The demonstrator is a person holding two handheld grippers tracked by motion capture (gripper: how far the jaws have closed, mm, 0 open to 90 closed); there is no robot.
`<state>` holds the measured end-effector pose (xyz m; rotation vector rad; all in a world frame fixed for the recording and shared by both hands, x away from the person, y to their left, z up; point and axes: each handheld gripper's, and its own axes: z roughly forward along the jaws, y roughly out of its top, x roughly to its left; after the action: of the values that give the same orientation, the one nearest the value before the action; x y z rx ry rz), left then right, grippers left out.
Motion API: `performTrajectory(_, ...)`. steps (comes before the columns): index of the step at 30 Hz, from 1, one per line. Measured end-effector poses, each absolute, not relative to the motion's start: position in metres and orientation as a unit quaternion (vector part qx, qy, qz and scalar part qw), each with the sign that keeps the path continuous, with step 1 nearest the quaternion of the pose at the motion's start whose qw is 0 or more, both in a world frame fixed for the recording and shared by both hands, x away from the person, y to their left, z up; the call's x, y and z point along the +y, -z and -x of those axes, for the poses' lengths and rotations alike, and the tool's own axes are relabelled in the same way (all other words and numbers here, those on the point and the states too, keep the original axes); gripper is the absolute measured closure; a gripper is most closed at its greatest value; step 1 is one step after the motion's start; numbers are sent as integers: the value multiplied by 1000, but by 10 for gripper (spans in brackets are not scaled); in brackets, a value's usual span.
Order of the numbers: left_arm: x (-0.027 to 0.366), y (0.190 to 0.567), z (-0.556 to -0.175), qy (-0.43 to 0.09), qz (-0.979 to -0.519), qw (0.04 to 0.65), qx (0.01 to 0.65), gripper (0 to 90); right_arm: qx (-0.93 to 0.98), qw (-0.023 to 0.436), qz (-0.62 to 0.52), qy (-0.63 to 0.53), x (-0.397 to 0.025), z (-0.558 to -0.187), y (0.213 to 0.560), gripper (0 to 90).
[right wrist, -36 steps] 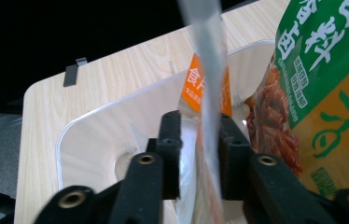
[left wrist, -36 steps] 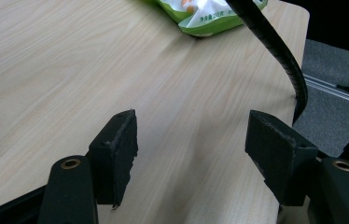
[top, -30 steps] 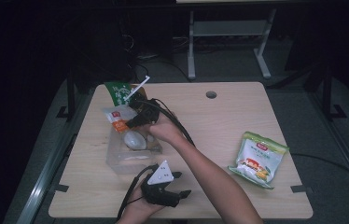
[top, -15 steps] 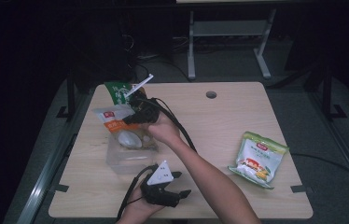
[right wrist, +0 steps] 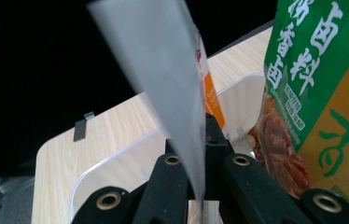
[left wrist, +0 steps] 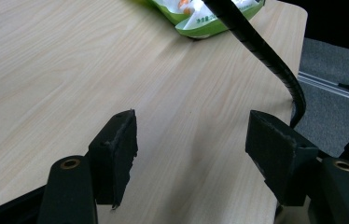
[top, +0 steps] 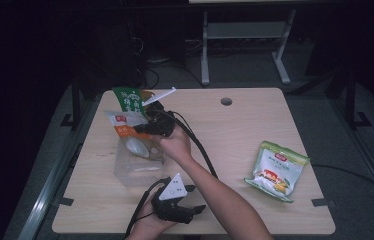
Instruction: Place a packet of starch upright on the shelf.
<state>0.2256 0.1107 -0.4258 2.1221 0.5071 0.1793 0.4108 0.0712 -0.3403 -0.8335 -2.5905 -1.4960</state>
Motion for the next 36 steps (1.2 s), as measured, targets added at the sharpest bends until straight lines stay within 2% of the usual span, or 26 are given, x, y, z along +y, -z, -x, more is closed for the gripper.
performTrajectory(12, 111, 427, -226, -76, -862, 457, 206, 337, -847, -3, 248, 470, 68, -409, 354, 898)
performTrajectory(21, 112, 426, -226, -76, -864, 455, 203, 336, -850, 5, 237, 470, 68, -407, 356, 890)
performTrajectory(26, 112, 426, -226, -73, -863, 455, 207, 336, -859, 2, 247, 449, 62, -410, 355, 772)
performTrajectory(29, 111, 427, -226, -72, -862, 455, 210, 336, -863, -3, 248, 441, 58, -409, 352, 769)
performTrajectory(32, 111, 427, -226, -72, -864, 453, 210, 336, -865, -1, 250, 435, 55, -408, 350, 778)
performTrajectory(34, 111, 427, -226, -72, -864, 452, 210, 336, -867, -3, 243, 435, 54, -408, 351, 851)
performTrajectory(36, 111, 427, -227, -72, -864, 452, 209, 336, -867, -1, 245, 435, 53, -407, 352, 883)
